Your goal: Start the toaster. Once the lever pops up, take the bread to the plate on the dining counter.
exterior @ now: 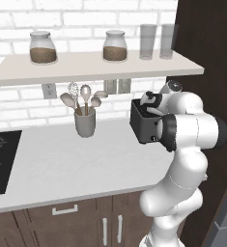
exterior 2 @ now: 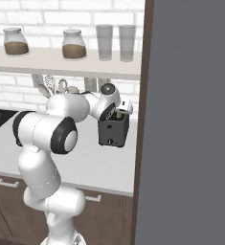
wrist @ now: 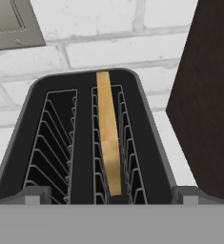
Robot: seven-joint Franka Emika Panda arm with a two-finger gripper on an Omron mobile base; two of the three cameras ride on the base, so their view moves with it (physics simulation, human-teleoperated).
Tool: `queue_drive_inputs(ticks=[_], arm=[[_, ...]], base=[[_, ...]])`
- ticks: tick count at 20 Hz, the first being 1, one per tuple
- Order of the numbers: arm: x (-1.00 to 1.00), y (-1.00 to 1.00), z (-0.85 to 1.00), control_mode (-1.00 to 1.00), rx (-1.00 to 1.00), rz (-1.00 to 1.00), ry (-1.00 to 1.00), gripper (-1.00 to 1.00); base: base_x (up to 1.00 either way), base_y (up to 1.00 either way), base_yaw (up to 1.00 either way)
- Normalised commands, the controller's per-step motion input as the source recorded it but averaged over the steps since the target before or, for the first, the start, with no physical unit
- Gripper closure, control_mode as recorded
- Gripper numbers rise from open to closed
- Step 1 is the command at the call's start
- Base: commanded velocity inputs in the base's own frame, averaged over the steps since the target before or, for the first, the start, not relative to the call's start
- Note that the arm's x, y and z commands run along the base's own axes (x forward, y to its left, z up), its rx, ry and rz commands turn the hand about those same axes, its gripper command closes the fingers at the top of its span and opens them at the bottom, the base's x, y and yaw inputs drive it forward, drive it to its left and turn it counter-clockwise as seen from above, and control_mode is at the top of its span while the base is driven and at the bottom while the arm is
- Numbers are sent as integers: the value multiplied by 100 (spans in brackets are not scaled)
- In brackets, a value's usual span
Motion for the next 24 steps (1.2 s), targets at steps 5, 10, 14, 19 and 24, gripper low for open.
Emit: queue_drive_inputs(ticks=[5,10,14,19,24], arm=[[0,0,0,-100,0,0,0,-100],[0,0,0,-100,0,0,0,-100],[16,0,-1,-100,0,0,0,-100],[21,0,-1,-100,0,0,0,-100],[14,0,-4,-100,0,0,0,-100]], base=[[0,0,0],[0,0,0],[0,0,0],[0,0,0],[0,0,0]])
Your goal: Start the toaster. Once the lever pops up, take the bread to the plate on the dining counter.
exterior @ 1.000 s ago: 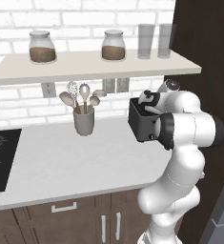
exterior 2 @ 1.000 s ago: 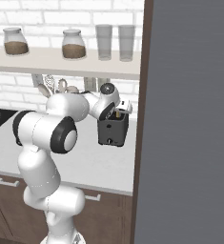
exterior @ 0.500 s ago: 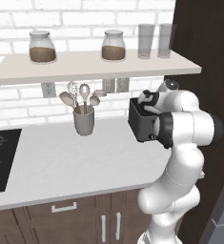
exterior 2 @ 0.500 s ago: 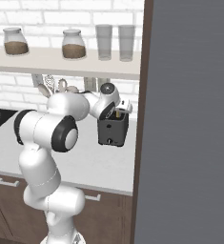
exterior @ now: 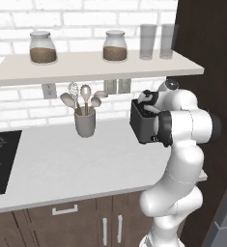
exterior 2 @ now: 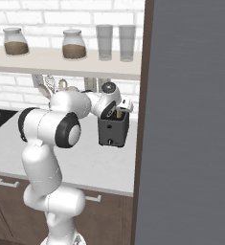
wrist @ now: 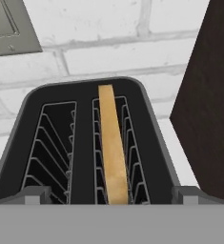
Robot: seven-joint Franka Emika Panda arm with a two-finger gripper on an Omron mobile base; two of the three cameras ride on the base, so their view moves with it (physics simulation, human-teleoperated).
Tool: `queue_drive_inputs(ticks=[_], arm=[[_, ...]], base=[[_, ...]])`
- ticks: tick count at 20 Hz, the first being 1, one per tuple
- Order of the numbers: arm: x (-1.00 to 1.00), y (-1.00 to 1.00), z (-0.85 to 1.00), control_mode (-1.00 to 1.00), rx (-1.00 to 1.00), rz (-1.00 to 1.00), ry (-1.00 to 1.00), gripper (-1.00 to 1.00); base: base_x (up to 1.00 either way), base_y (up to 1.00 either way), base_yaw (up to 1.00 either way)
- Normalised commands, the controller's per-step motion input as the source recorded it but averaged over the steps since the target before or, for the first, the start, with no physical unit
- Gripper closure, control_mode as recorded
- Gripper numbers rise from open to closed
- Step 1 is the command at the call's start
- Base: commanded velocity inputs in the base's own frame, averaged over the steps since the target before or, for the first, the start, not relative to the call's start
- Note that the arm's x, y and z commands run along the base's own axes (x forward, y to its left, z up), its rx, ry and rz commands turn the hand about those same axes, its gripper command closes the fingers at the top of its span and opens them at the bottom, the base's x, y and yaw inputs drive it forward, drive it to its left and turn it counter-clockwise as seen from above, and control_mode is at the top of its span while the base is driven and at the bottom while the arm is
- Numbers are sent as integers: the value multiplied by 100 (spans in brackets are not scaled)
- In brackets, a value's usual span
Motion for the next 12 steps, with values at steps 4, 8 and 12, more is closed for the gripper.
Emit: queue_drive_inputs(ticks=[4,8,12], arm=[[9,0,-8,-100,0,0,-1,-100],[2,0,-14,-100,0,0,-3,-100],[3,0,-17,-100,0,0,-5,-100]], base=[[0,0,0],[0,0,0],[0,0,0]])
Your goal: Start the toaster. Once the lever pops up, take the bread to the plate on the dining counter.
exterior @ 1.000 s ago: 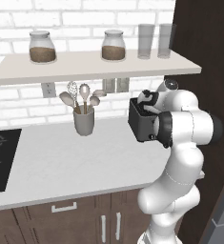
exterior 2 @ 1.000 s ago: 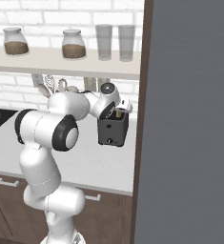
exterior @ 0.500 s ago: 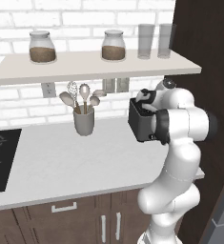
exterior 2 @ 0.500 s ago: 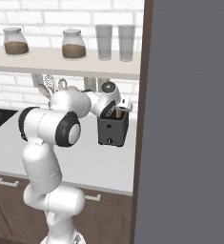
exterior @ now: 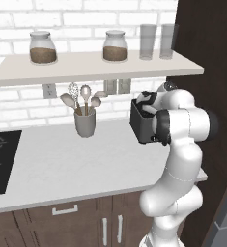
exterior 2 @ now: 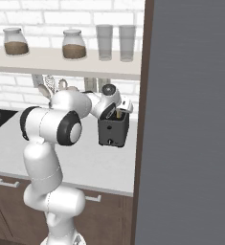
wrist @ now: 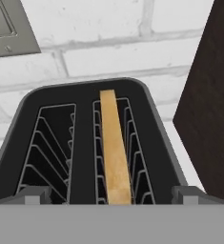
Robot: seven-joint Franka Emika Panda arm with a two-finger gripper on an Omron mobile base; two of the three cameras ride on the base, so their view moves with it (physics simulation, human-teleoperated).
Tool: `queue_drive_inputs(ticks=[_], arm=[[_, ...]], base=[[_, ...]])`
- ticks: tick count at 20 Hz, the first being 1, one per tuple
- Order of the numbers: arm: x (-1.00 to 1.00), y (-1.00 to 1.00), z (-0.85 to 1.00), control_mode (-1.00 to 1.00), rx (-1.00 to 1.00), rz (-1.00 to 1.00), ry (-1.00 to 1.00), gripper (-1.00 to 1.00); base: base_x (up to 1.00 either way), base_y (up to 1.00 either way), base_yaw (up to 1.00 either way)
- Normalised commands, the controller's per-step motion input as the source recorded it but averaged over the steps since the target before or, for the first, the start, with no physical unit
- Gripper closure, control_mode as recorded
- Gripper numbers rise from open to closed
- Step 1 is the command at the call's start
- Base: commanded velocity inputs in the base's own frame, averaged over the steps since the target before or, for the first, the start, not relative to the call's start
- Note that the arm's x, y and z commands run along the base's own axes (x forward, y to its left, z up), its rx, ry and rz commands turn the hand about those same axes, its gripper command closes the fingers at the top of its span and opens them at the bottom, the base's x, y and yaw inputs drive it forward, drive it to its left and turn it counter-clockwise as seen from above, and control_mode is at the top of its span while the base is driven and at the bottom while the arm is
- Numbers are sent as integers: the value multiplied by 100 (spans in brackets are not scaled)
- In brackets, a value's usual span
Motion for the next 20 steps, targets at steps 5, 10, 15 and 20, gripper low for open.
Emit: queue_drive_inputs(ticks=[5,10,15,20], arm=[[6,0,-8,-100,0,0,-5,-100],[4,0,-8,-100,0,0,-4,100],[0,0,-7,-100,0,0,0,100],[0,0,0,-100,0,0,0,100]], base=[[0,0,0],[0,0,0],[0,0,0],[0,0,0]])
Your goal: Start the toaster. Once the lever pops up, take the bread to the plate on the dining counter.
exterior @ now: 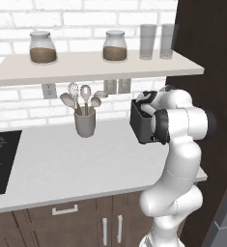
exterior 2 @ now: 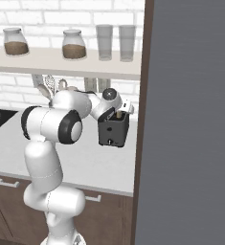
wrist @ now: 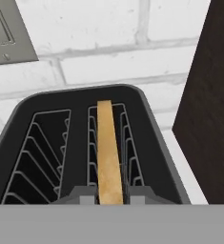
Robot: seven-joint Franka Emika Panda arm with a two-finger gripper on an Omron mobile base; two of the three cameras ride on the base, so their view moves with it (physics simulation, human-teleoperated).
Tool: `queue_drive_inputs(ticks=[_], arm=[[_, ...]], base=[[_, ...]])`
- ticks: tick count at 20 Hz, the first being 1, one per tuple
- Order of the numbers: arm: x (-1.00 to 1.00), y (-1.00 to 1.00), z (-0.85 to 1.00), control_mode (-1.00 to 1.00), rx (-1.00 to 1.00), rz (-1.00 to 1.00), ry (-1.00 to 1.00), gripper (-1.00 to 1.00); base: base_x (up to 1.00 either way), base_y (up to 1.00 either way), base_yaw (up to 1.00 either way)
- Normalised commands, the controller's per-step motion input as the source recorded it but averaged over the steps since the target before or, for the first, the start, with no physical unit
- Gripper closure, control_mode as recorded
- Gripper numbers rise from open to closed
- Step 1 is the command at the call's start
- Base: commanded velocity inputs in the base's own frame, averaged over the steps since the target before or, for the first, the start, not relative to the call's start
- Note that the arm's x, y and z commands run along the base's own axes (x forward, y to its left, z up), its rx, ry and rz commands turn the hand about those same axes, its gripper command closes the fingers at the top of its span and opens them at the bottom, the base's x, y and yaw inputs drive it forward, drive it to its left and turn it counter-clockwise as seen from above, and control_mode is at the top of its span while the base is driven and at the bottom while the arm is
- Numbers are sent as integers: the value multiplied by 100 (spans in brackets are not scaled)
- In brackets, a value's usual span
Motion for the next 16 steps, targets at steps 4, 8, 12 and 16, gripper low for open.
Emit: queue_drive_inputs(ticks=[4,8,12,16], arm=[[0,0,0,-100,0,0,0,100],[-11,0,0,-100,0,0,-2,100],[-6,0,7,-100,-1,0,-8,100],[-16,0,23,-100,0,0,-19,100]], base=[[0,0,0],[0,0,0],[0,0,0],[0,0,0]])
